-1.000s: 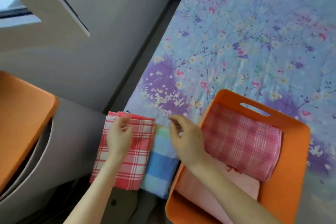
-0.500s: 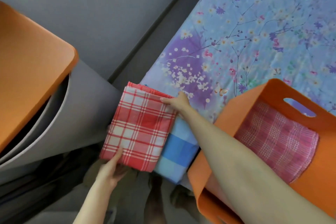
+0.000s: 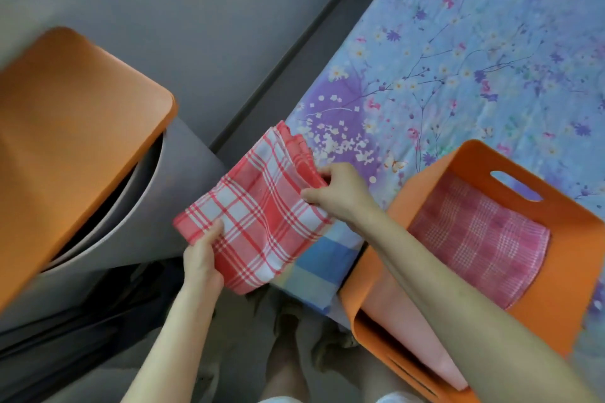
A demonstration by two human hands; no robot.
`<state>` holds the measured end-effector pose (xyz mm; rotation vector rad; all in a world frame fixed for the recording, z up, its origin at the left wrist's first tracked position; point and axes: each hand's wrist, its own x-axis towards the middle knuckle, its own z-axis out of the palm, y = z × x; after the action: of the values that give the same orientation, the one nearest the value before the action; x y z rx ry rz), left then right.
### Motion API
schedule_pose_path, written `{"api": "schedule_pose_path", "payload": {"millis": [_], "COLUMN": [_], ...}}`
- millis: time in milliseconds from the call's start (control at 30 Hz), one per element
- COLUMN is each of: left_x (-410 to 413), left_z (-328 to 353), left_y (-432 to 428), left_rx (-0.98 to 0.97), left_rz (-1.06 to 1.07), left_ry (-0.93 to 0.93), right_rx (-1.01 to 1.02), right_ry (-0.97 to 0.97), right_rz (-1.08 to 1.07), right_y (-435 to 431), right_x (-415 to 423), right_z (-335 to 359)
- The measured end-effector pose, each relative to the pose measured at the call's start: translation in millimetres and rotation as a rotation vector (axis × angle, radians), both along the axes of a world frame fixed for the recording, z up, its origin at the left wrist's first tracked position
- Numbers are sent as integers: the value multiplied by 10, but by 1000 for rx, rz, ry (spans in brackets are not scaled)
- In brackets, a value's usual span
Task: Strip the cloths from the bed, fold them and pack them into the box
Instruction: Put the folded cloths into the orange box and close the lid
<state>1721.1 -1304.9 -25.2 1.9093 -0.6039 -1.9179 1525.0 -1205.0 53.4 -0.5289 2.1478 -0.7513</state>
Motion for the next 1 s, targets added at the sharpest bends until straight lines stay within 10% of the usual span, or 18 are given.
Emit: {"api": "schedule_pose_path", "payload": {"millis": [167,467,800,1000], "left_x": [-760,-1697,-1462,-1543], "left_z": [964,1026,371,453], "left_y": [257,1900,2196,2185], "left_rx": [-451,-959,-1101,-1494], "left_rz": [-426,-1537,-2136,-2689], "left_ry": [131,43,-550,-476], "right_rx": [-139,402,828,869], "right_ry": [272,278,49,455], "right_rz": [-320,-785,-462,59], "right_y": [1288,2968,3096,3127], "right_x": [-38,283,697,333], "right_z": [776,211,-163,-357]}}
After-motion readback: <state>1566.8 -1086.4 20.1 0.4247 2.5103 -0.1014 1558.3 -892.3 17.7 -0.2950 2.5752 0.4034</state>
